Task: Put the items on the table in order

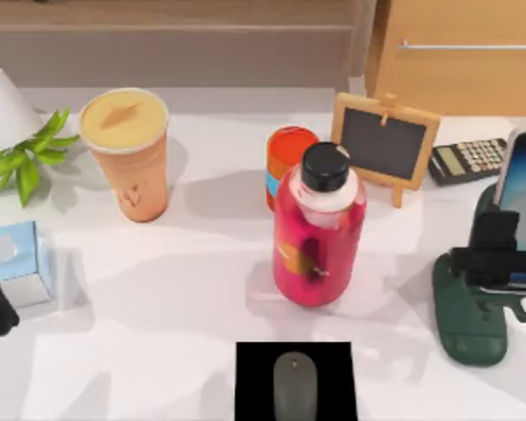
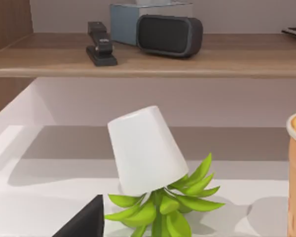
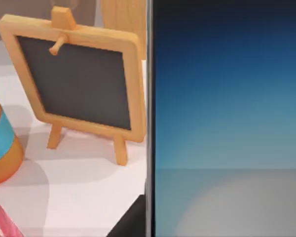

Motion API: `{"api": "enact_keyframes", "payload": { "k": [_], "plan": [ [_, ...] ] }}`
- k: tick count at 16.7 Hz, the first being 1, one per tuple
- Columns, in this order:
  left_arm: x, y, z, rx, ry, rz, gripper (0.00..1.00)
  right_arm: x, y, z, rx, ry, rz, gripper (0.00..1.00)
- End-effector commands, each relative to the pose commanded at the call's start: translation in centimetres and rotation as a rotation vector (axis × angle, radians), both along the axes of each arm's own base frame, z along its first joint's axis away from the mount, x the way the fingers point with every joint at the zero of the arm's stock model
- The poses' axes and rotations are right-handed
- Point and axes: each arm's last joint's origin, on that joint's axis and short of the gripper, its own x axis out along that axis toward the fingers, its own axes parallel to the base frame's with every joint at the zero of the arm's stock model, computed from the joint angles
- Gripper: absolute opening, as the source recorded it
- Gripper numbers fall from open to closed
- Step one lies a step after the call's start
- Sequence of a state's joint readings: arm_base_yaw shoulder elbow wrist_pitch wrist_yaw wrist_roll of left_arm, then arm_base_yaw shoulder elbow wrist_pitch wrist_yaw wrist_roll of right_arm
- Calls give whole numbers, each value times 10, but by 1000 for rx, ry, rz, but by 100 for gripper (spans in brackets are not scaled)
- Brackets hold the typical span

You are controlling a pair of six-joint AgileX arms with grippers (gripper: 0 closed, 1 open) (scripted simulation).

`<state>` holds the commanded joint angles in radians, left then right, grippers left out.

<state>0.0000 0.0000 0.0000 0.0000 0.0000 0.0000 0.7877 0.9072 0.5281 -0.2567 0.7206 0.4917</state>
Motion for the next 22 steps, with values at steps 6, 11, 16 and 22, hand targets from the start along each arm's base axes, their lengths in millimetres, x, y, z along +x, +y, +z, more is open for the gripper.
{"api": "enact_keyframes", "payload": {
  "k": [6, 11, 16, 22],
  "plan": [
    [0, 0, 0, 0, 0, 0, 100, 8, 3, -6, -31, -2, -7, 0],
    [0, 0, 0, 0, 0, 0, 100, 8, 3, -6, -31, -2, -7, 30],
    [0, 0, 0, 0, 0, 0, 100, 8, 3, -6, -31, -2, -7, 68],
    [0, 0, 0, 0, 0, 0, 100, 8, 3, -6, -31, -2, -7, 100]
  ]
}}
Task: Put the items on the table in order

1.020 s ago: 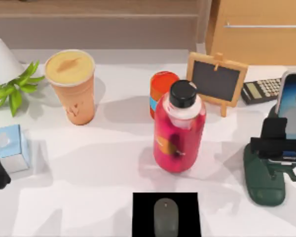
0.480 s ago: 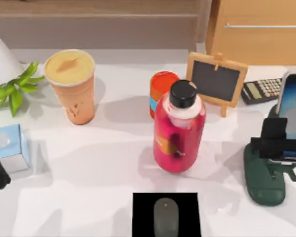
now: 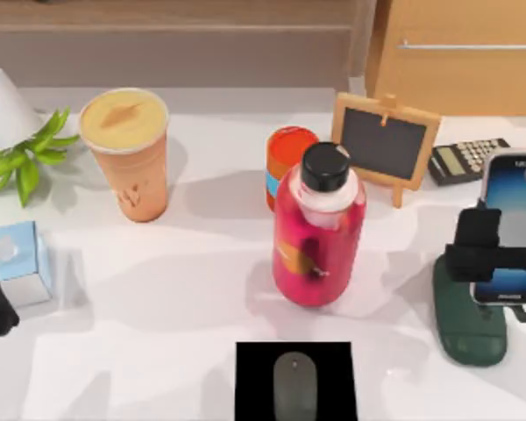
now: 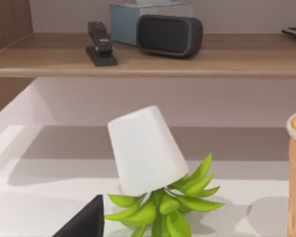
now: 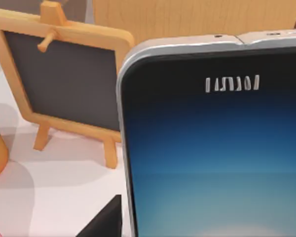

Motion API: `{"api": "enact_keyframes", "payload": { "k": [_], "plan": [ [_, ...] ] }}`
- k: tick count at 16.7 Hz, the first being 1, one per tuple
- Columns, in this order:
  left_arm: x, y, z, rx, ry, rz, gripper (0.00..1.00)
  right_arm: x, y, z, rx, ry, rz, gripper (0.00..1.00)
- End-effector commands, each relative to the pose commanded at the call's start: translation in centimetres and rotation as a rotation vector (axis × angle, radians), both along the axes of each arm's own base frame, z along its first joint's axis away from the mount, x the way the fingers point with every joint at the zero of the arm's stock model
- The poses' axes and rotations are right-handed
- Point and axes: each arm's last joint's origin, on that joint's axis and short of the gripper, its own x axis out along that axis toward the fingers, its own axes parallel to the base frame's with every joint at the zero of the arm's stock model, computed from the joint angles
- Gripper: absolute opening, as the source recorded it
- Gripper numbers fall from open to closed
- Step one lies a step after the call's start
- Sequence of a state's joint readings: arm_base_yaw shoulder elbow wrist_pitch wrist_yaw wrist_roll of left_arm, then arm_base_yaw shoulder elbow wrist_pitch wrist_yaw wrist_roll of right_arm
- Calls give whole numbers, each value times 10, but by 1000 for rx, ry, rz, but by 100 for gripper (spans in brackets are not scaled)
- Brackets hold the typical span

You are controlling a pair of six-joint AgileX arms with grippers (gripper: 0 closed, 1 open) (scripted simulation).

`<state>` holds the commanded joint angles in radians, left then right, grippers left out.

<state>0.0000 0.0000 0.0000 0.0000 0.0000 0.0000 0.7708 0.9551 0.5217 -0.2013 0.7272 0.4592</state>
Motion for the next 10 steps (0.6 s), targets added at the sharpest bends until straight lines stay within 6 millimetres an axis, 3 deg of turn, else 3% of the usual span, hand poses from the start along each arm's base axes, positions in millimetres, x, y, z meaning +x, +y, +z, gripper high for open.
{"api": "enact_keyframes", "payload": {
  "k": [8, 10],
  "plan": [
    [0, 0, 0, 0, 0, 0, 100, 0, 0, 1, 2, -2, 0, 100],
    [0, 0, 0, 0, 0, 0, 100, -3, -2, 10, 15, -17, -5, 100]
  ]
}}
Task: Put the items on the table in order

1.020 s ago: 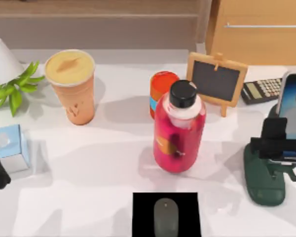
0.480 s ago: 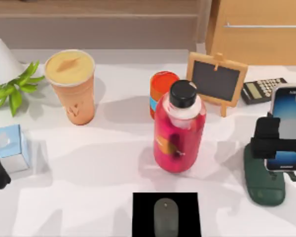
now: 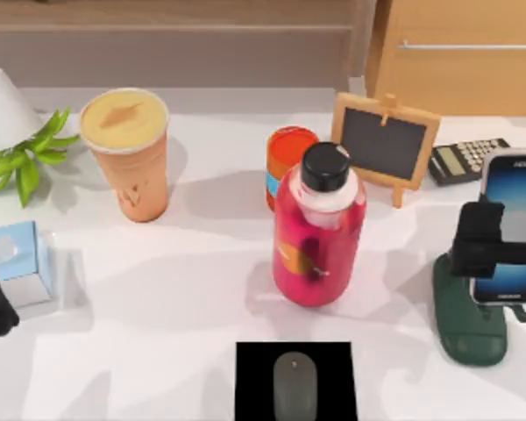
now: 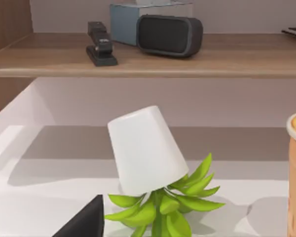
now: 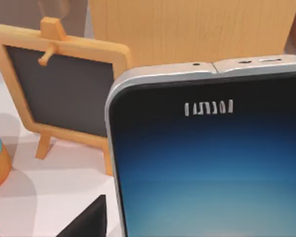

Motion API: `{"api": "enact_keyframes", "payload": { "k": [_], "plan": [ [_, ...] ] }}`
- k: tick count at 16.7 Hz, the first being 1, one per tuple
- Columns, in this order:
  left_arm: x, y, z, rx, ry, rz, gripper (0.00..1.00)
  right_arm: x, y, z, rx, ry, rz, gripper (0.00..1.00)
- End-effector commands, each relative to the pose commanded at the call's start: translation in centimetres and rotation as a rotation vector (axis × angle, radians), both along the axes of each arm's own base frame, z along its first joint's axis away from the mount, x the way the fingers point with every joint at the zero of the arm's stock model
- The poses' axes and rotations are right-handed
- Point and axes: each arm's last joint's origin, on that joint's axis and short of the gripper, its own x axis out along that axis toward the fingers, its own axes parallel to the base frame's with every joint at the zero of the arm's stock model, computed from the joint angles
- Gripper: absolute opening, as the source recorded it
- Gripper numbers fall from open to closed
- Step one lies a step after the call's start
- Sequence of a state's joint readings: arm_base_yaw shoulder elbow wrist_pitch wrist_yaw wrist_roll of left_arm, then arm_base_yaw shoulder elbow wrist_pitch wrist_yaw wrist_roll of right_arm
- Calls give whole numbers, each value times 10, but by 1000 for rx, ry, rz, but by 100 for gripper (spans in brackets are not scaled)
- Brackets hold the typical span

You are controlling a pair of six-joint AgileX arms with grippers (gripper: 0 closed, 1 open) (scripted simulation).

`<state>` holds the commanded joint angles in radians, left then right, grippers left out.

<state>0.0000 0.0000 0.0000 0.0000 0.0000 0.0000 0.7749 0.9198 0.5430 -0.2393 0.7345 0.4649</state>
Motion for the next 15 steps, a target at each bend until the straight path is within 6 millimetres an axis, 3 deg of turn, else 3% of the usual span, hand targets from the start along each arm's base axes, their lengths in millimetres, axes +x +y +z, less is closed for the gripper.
{"api": "enact_keyframes", "payload": {
  "k": [4, 10, 15],
  "plan": [
    [0, 0, 0, 0, 0, 0, 100, -18, -1, 13, 37, -17, 15, 100],
    [0, 0, 0, 0, 0, 0, 100, -27, 4, -8, -10, 16, 10, 100],
    [0, 0, 0, 0, 0, 0, 100, -27, 3, -9, -11, 14, 8, 100]
  ]
}}
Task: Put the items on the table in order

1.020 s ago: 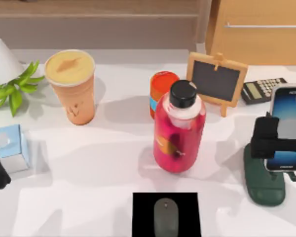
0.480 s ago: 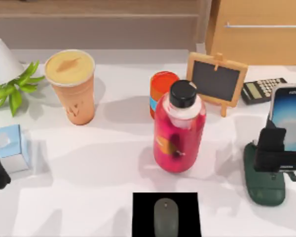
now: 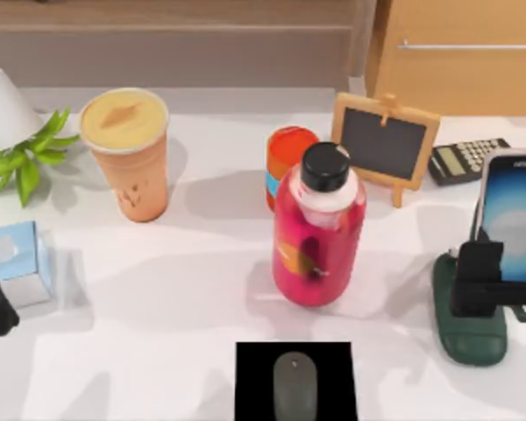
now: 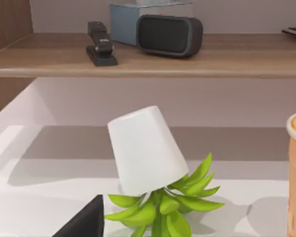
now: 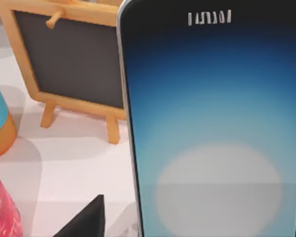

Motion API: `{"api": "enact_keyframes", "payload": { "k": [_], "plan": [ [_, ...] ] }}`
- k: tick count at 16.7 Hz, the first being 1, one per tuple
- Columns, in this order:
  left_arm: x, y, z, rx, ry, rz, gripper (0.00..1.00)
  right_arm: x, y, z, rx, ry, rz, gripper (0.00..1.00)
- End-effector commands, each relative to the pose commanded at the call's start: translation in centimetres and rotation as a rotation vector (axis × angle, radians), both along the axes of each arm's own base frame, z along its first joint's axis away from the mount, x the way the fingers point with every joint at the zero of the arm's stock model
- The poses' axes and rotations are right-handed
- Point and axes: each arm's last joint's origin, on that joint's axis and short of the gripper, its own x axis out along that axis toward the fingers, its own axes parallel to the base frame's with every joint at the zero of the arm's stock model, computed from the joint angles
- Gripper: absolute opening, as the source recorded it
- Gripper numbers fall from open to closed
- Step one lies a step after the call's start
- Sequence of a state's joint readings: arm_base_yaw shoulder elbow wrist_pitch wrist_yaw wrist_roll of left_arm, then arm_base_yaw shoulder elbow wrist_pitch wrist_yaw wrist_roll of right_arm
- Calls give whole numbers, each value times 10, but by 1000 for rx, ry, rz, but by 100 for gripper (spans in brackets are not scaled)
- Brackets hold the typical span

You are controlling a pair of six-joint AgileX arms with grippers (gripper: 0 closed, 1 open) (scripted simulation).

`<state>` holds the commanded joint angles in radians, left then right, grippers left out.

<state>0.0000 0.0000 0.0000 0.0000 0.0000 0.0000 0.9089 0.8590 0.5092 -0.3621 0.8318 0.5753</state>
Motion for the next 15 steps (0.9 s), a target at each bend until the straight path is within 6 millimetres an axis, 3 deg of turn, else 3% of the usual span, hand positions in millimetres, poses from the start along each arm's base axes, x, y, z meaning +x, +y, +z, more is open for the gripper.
{"api": "enact_keyframes", "payload": {
  "k": [6, 10, 15],
  "plan": [
    [0, 0, 0, 0, 0, 0, 100, -6, -20, 4, 21, -74, 52, 100],
    [0, 0, 0, 0, 0, 0, 100, -13, -54, 2, 48, -204, 74, 100],
    [0, 0, 0, 0, 0, 0, 100, -16, -97, -25, 32, -351, 57, 100]
  ]
}}
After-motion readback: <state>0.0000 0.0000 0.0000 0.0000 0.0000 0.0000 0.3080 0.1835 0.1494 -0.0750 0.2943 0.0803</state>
